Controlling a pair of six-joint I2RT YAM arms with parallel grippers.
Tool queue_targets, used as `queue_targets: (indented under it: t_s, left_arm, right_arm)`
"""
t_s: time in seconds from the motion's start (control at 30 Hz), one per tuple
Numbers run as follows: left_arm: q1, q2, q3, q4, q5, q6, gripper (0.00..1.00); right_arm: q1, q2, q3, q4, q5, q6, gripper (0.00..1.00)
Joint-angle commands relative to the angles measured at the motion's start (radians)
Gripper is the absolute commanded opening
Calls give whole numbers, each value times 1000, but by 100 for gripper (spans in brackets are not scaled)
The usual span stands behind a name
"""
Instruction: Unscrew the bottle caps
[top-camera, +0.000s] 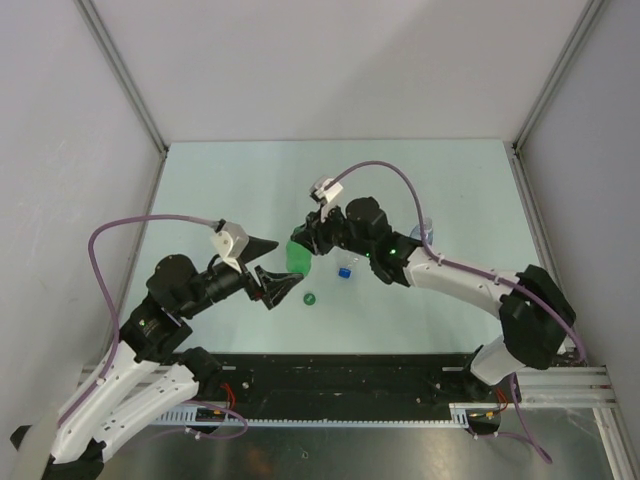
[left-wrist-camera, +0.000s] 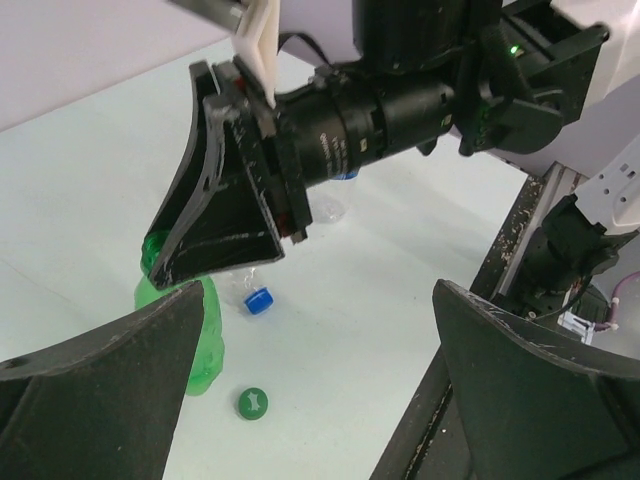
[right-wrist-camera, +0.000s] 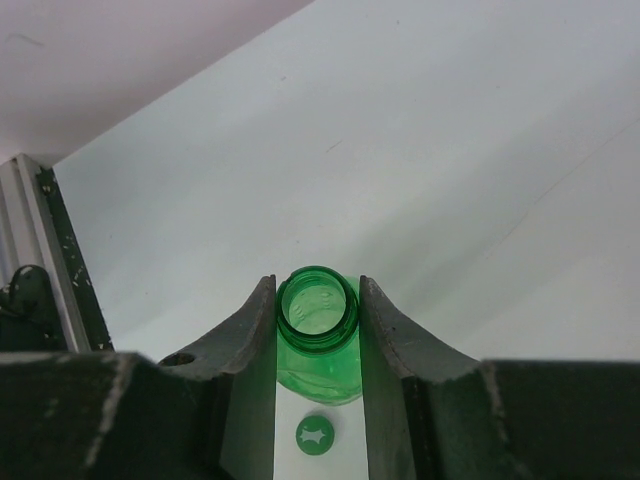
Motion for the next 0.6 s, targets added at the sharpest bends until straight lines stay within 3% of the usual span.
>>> queue_targets:
  t_s: [0.0, 0.43, 0.5, 0.57]
  left_arm:
    - [3, -9, 51, -13, -33, 35, 99]
    - [3, -4, 66, -37, -46, 53, 99]
    - [3, -4, 68, -41, -47, 56, 99]
    - [3, -6, 68, -43, -49, 57, 100]
  right_arm:
    - [30, 59, -3, 92, 51, -40, 0]
    - [112, 171, -21, 121, 109, -113, 1]
    - [117, 179, -26, 127, 114, -112, 7]
    - [120, 184, -27, 128, 116, -111, 19]
